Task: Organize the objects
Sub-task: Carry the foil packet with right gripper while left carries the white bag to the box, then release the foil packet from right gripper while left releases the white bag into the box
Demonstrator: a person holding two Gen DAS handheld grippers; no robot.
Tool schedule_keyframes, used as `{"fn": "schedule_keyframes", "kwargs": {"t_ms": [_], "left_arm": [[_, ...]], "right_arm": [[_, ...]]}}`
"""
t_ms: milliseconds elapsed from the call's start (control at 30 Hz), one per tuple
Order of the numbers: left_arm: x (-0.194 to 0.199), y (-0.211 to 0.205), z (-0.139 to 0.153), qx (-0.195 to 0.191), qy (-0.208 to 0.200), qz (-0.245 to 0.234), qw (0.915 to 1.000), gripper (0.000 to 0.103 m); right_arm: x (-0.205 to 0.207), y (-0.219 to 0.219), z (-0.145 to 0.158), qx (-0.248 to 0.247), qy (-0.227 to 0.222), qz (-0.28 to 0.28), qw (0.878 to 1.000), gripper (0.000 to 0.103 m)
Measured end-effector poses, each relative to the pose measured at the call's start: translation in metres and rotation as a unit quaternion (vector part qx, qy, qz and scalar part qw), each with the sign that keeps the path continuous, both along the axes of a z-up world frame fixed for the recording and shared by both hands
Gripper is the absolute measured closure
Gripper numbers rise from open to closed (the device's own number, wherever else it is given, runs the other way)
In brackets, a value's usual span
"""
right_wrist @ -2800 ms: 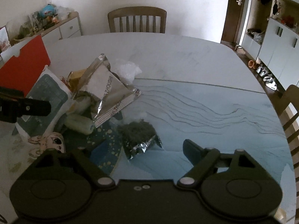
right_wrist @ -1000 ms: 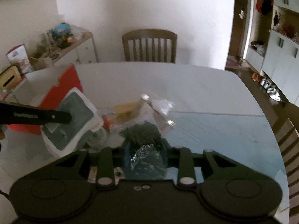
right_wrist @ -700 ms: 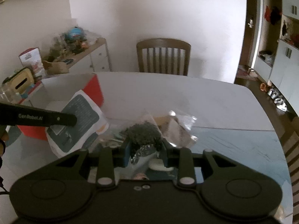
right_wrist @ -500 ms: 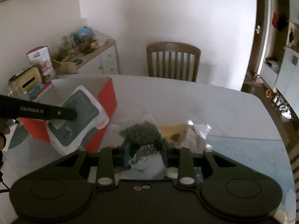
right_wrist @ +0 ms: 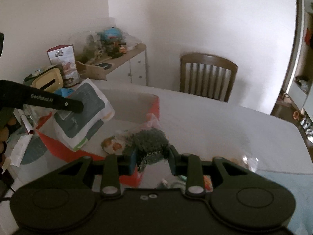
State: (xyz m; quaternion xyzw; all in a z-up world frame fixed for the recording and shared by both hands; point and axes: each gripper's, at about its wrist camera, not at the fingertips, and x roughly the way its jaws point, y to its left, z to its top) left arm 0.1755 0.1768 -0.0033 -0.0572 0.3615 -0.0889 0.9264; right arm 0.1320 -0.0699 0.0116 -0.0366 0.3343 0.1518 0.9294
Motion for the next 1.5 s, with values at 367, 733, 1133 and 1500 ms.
{"fn": "schedule_keyframes", "kwargs": {"t_ms": [367,733,1133,1500], "left_arm": [[0.043,0.042,-0.028,0.027,0.026,0.024,0.9990,0.094],[0.082,0.053,-0.066,0.044,0.060,0.027,0.9968,0.093],[0.105,0.053,-0.089,0.048,0.096,0.028,0.9938,0.093],[0.115,0.054,-0.102,0.048,0.133,0.020,0.9897,0.093]], "right_arm": [[0.044,0.071,-0.018,-0.033,0.021,0.039,0.998,0.072],[0.090,0.122,-0.055,-0.063,0.076,0.070,0.993,0.072],[0.113,0.154,-0.087,-0.087,0.121,0.097,0.984,0.072],[0.122,0.164,-0.096,-0.098,0.140,0.110,0.979,0.070]]}}
